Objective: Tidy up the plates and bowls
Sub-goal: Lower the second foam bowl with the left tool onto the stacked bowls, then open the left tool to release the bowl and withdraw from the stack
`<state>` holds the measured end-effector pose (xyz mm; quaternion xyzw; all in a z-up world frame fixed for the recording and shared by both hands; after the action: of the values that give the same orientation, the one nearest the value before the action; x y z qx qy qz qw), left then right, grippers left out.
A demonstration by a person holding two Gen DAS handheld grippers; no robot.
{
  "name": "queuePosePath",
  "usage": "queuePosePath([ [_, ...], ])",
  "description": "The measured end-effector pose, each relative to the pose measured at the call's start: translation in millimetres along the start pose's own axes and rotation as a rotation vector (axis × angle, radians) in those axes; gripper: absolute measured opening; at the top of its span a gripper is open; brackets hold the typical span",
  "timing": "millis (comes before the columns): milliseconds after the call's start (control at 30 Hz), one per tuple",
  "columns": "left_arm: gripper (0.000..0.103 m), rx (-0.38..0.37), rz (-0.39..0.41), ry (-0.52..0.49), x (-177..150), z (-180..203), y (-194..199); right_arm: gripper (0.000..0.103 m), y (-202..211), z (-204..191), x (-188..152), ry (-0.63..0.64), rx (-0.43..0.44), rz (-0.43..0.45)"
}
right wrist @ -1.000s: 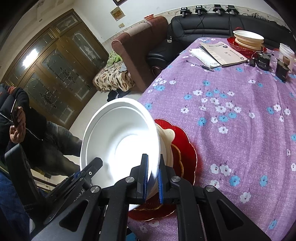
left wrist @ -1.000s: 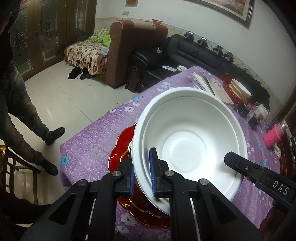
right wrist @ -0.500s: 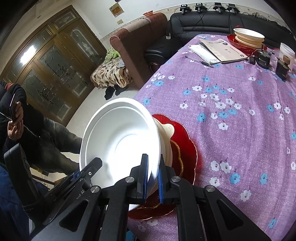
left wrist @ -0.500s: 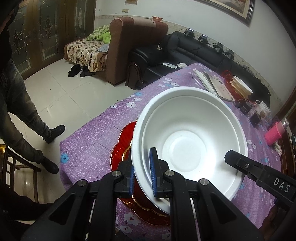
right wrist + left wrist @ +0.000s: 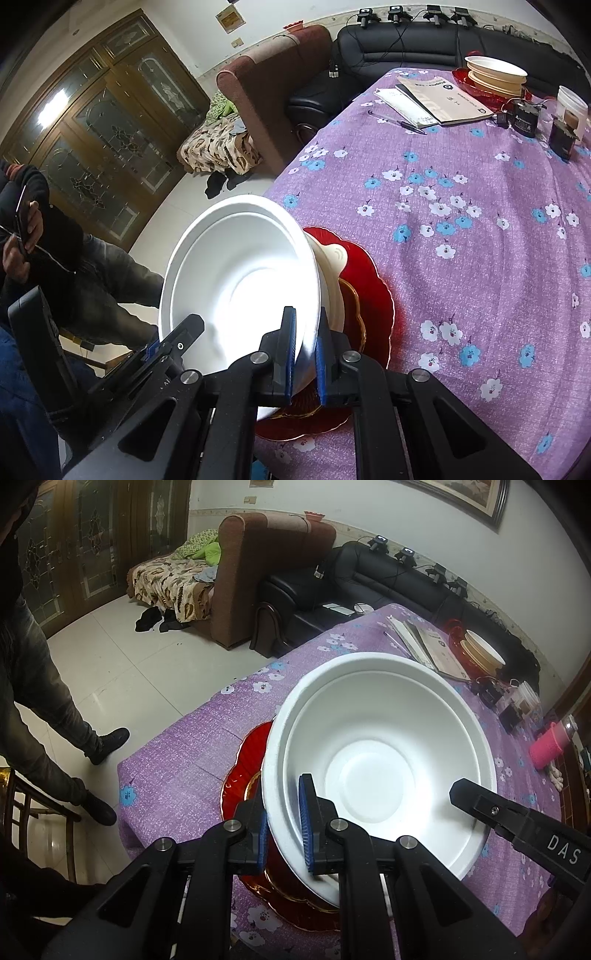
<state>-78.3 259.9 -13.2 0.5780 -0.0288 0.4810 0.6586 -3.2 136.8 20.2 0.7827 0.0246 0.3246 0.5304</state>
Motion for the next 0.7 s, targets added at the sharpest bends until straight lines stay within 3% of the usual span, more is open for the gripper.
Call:
queuePosePath([
  [567, 0.014, -0.003, -0.016, -0.001, 1.4, 4.3, -7.2, 0.013, 1.6, 3.0, 3.3, -0.022, -0.007, 0.007],
  [633, 0.021, -0.008, -0.024, 0.007, 0.8, 4.1, -7.3, 0.015, 1.9, 4.9, 3.4, -0.026, -0.006, 0.01],
  [700, 0.041, -0.016, -0.035, 0.018, 1.0, 3.7, -7.6, 0.025, 2.9, 6.7, 3.9, -0.035, -0.006, 0.011],
])
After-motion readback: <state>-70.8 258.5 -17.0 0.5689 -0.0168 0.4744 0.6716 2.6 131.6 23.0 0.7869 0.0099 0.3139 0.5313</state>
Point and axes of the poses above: each gripper's, at about its wrist camera, not at the fingertips, and y roughly against the way its jaws point, z to its right, x to its top, the point moved 2 cm from there along -y, roughly the way its jaws point, and after that the axes turned 11 degrees about -x, right-handed, at the moved point
